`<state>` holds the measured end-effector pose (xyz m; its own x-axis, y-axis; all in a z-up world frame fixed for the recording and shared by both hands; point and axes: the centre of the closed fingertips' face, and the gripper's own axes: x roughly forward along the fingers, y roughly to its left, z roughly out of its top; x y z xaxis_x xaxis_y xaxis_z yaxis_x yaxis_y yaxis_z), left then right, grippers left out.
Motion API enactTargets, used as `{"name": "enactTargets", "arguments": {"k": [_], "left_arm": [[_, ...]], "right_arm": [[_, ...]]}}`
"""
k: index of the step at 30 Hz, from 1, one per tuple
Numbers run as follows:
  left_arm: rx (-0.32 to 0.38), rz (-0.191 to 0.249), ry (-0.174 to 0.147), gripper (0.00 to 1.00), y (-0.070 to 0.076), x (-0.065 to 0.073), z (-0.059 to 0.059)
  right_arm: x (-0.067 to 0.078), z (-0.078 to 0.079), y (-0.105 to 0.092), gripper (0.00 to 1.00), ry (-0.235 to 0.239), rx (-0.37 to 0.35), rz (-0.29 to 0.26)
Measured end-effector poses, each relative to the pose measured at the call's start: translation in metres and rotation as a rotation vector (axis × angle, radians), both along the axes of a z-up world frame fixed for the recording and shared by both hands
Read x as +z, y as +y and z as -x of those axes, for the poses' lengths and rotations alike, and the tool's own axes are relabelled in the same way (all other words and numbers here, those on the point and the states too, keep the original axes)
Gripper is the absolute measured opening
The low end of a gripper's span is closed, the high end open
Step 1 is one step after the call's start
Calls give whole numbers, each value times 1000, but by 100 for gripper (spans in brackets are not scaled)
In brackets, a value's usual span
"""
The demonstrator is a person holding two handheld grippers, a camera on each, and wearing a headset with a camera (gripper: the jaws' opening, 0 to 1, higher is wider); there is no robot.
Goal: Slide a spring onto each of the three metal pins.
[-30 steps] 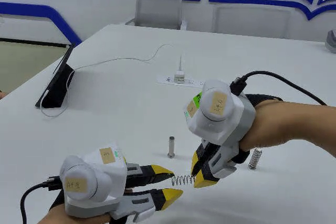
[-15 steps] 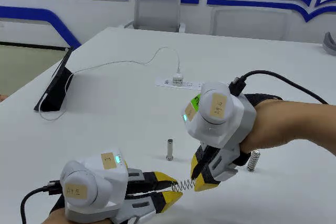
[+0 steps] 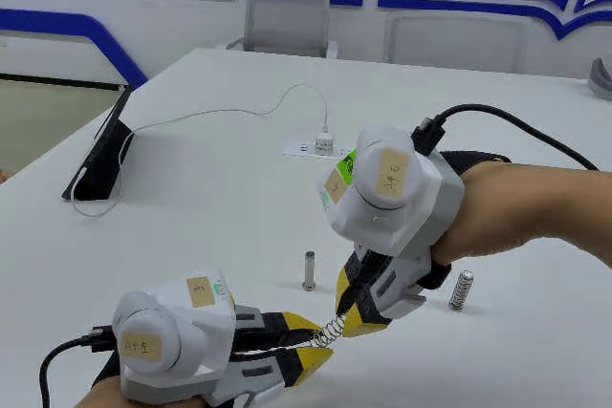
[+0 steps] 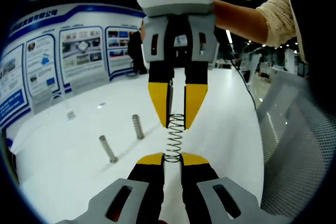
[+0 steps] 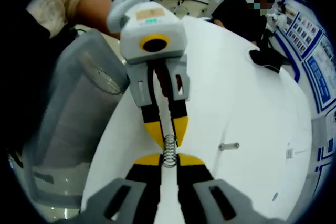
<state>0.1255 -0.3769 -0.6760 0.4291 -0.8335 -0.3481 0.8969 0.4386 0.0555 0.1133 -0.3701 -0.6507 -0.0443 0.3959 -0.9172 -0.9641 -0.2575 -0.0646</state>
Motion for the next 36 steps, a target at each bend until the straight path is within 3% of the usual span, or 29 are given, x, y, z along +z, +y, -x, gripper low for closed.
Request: {"name": "enactTargets", "arguments": {"k": [17,36], "left_arm": [[3,15,-1,11,-1,4,0],[16,39,3,11,2,4,-2]], "right_arm": [[11,4,18,12,-17,23,-32],[1,2,19,13,7,-4,-24]]}}
